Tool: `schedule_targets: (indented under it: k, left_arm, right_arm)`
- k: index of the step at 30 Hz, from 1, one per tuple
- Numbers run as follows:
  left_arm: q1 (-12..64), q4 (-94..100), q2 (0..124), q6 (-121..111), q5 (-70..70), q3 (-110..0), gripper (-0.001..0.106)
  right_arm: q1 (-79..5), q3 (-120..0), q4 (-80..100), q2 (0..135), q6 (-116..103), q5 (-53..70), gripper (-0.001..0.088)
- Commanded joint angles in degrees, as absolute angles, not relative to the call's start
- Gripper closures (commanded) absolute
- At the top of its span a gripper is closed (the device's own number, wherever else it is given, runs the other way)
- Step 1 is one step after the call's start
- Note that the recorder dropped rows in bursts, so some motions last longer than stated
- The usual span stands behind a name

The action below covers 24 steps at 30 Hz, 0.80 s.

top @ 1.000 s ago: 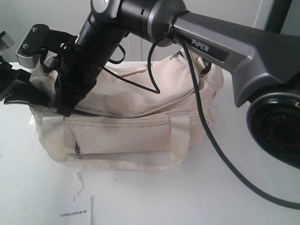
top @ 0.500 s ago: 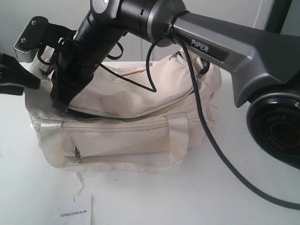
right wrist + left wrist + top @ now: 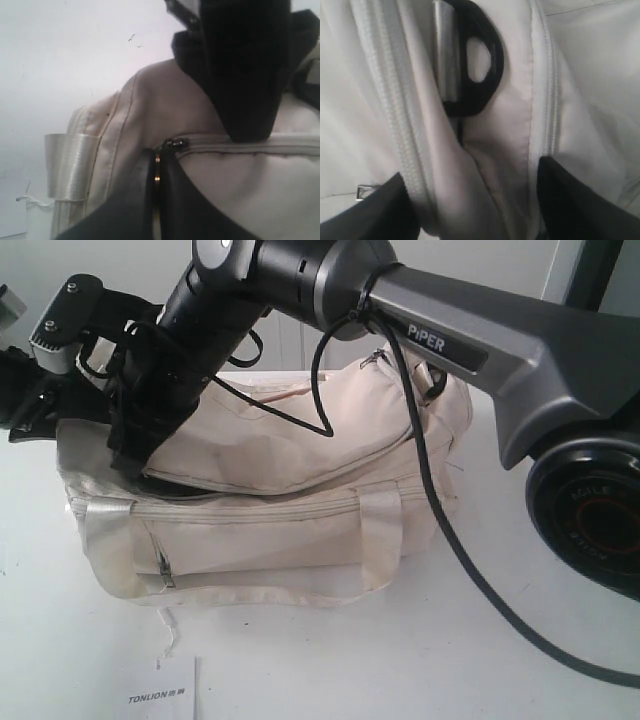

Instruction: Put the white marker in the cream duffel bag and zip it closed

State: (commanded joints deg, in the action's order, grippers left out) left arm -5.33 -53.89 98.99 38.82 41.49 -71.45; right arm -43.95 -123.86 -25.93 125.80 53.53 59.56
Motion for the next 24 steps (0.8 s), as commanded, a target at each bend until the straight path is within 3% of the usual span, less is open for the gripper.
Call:
schedule_targets:
  k: [4,24]
  left_arm:
    - [-5.33,-53.89,98.99,39.7,40.92,-71.45,0.105]
    - [-5.55,-54.97,98.99,40.18,40.27,-71.45,0.105]
  right_arm:
    - [-43.95,-123.86,-25.93,125.8,53.53,59.56,0.0868]
    - [-43.95,-123.86,-25.82,125.8,53.77,69.17,0.0868]
